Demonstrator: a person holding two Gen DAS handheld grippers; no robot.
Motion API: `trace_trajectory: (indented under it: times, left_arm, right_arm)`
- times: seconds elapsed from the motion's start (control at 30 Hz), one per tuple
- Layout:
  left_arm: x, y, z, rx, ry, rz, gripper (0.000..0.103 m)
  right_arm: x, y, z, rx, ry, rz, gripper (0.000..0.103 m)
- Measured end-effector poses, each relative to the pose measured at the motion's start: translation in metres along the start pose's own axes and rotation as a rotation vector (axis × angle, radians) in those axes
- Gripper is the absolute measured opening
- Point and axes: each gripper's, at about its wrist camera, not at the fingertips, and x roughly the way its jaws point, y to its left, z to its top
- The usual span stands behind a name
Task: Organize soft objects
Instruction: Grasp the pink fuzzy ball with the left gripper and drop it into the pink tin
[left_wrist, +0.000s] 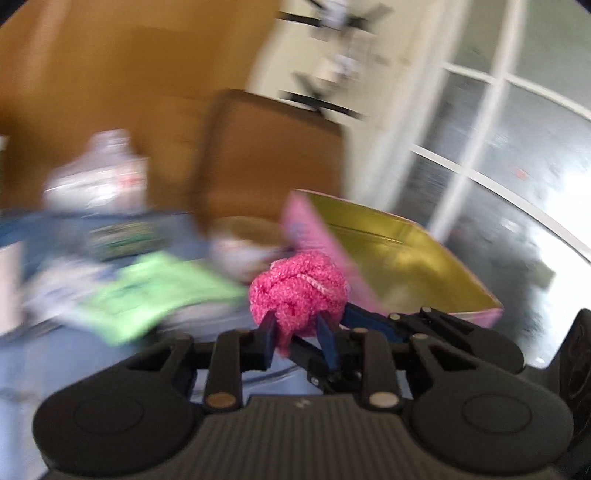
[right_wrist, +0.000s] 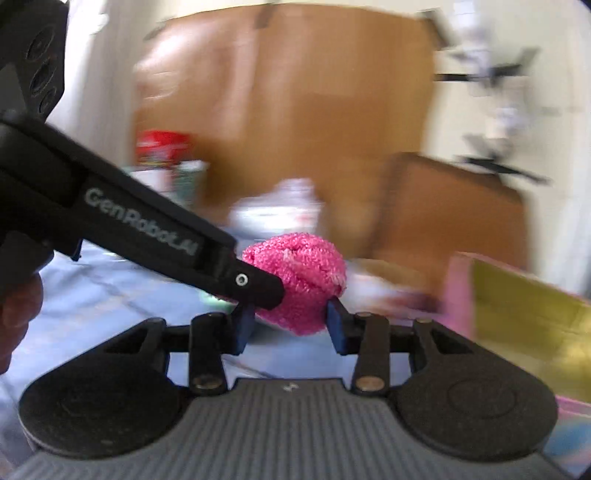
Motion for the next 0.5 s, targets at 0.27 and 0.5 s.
trace_trajectory:
  times: [0.27, 0.5]
  left_arm:
    - [0.097, -0.072, 0.021, 0.029, 0.089, -0.118, 0.040]
    - [0.019, -0.015, 0.011, -0.028, -0.076, -0.031, 0.062]
  right_arm:
    - [-0.010, -0.111, -0.015, 0.234, 0.061, -0.307, 0.071]
    - [-0.004, -0.109, -0.025, 0.278, 0.024, -0.402, 0.096]
